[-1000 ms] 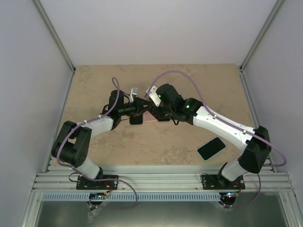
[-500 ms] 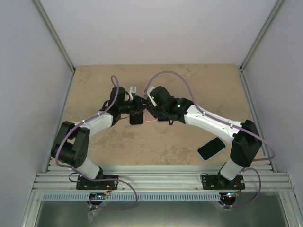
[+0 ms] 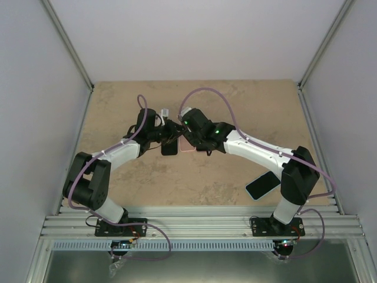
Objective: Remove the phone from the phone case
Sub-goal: Remove the phone case from the phone.
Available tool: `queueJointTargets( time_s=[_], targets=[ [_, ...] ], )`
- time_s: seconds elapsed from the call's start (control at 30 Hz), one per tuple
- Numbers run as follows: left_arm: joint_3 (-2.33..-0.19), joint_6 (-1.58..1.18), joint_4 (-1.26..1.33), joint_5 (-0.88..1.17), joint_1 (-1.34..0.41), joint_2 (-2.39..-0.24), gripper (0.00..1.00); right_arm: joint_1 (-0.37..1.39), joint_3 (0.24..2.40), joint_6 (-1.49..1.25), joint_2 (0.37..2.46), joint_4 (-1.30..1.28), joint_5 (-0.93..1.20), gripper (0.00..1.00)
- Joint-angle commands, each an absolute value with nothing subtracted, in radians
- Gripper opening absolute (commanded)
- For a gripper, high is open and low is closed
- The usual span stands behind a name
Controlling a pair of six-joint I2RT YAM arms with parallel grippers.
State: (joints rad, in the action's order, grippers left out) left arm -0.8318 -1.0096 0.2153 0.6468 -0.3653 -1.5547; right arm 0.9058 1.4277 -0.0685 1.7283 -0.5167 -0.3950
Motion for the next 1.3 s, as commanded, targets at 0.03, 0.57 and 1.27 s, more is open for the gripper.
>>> queueJointTargets(
  time_s=[0.03, 0.57, 1.27],
  targets=[
    [-0.861, -1.011, 0.259, 0.659, -0.359, -1.51, 0.0, 0.913, 1.417, -0.081, 1.743, -0.501, -0.447, 0.59],
    [-0.86, -1.002, 0.236, 0.631, -0.359, -1.51, 0.0, 0.929, 1.44, -0.124, 1.735, -0.514, -0.396, 0.67],
    [-0.865, -1.018, 0.238, 0.634, -0.358, -1.521, 0.0, 0.928, 1.43, -0.154, 1.791, -0.517, -0.444, 0.65]
  ],
)
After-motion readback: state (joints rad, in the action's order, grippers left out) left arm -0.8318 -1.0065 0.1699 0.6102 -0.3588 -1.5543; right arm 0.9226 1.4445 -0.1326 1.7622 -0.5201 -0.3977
